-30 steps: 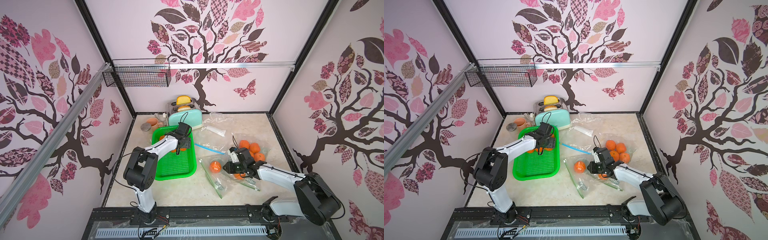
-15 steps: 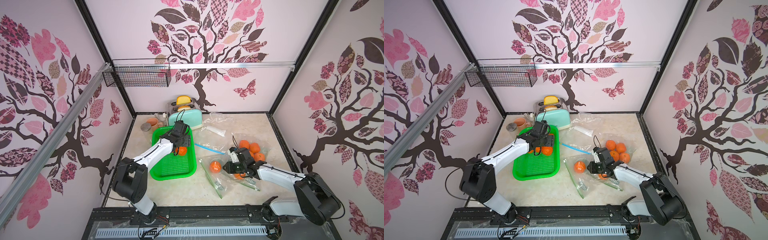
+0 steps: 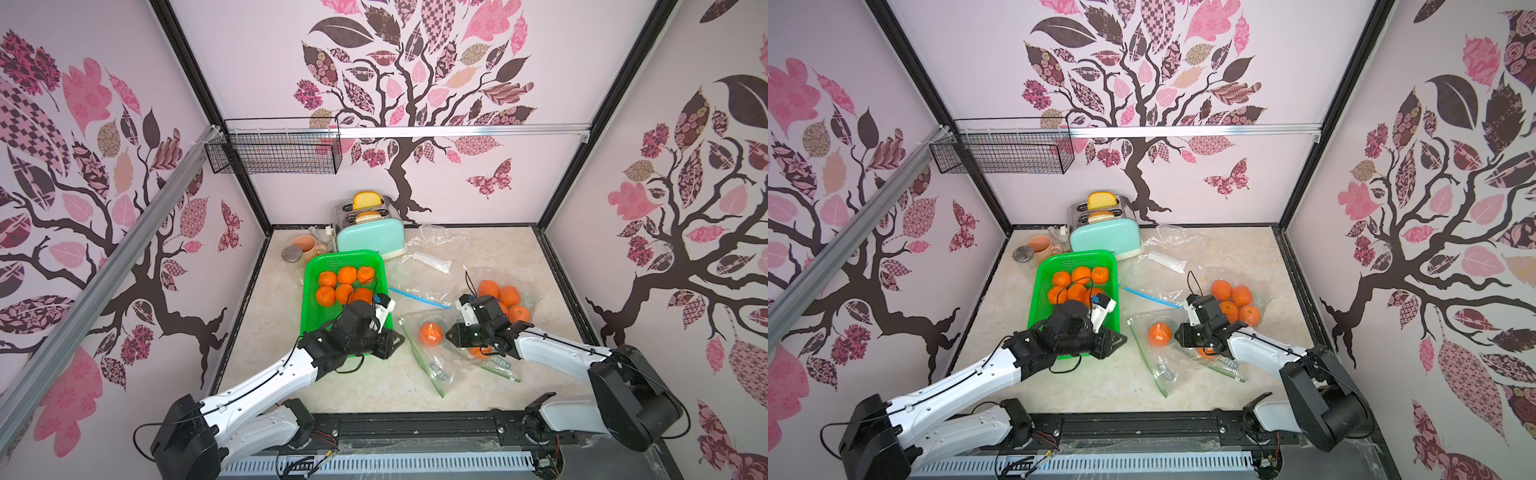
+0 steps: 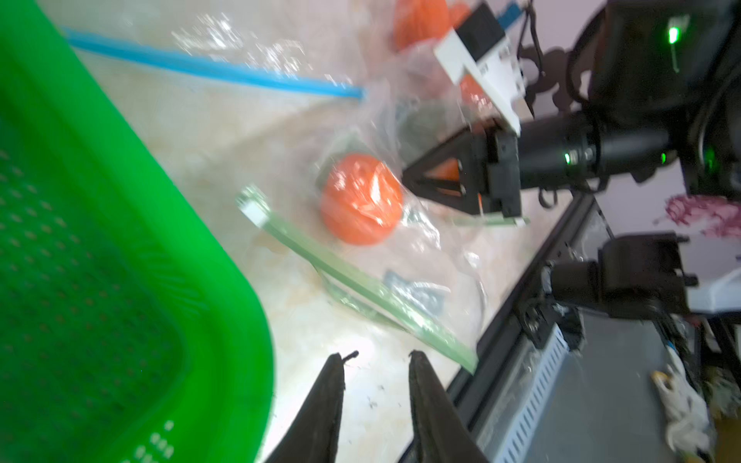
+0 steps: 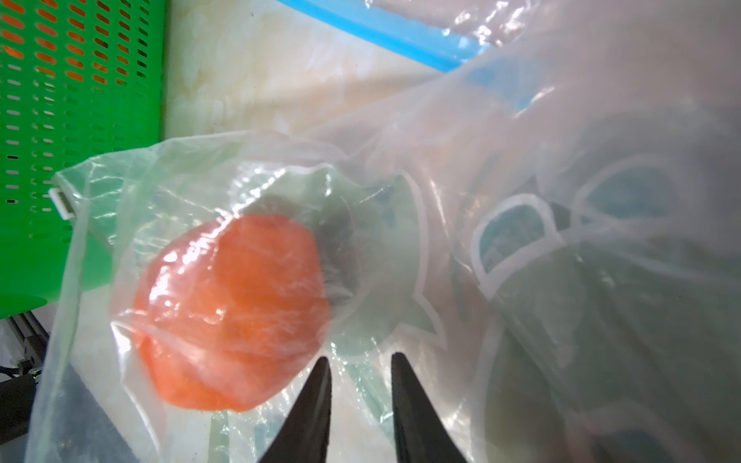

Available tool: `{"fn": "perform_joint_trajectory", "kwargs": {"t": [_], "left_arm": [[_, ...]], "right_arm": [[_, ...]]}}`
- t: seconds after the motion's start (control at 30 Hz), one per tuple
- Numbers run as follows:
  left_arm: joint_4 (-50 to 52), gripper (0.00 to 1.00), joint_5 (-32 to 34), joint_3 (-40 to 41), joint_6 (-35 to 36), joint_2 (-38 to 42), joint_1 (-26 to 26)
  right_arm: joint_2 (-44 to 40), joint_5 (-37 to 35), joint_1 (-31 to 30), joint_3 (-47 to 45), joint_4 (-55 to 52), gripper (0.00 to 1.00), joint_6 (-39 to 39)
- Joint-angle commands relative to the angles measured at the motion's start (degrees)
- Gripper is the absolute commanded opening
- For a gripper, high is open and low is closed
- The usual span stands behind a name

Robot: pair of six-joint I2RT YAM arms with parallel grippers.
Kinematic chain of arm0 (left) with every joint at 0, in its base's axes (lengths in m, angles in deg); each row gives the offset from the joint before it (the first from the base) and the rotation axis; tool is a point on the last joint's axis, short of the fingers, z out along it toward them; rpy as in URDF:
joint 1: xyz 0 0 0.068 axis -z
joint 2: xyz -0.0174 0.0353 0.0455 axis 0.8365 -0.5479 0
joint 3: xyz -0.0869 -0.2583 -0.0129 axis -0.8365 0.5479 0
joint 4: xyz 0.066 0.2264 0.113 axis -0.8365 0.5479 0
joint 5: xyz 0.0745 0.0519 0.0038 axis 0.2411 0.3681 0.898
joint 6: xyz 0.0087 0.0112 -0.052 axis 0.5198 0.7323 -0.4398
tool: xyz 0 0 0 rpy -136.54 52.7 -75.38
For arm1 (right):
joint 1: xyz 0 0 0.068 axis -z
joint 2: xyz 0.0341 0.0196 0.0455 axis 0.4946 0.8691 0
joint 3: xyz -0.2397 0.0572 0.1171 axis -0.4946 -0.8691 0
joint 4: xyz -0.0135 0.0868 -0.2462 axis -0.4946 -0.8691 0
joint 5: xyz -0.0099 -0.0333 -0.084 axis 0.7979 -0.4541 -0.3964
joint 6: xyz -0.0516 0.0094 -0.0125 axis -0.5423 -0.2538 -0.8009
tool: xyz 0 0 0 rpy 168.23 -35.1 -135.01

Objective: Open the zip-top bag and take out the orange
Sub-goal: Adjust the zipper food storage bag at the center of the board.

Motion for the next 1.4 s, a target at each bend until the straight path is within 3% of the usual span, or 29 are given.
{"fn": "perform_joint_trajectory", "kwargs": {"t": [0.0, 0.27, 0.57, 0.83, 1.07, 1.37], "left_arm": [[-3.0, 0.25, -2.3, 2.7, -2.6, 0.7, 4.7], [-7.2, 0.2, 1.1, 2.2, -3.8, -9.8, 13.9], [-13.4, 0.18, 6.6, 0.7, -7.9, -21.2, 14.7], [-19.5, 0.29, 11.9, -0.2, -9.4, -26.7, 14.7], [-20.7, 0.48, 15.7, 0.4, -10.6, -27.2, 14.7], [-21.5, 0.59, 18.5, -0.7, -8.4, -25.7, 14.7]], "right_arm": [[-1.7, -2.0, 0.6, 0.9, -3.8, 0.3, -0.4], [-4.4, -2.3, 0.7, 5.5, -6.5, 0.33, -0.3], [-1.2, 4.4, 0.0, 10.4, -5.7, 0.28, 0.1], [6.8, 5.1, -2.3, 15.4, -3.9, 0.27, 0.6], [13.0, 5.0, -4.5, 18.0, -3.3, 0.27, 0.7], [15.9, 5.4, -5.0, 12.4, -1.1, 0.27, 0.3]]}}
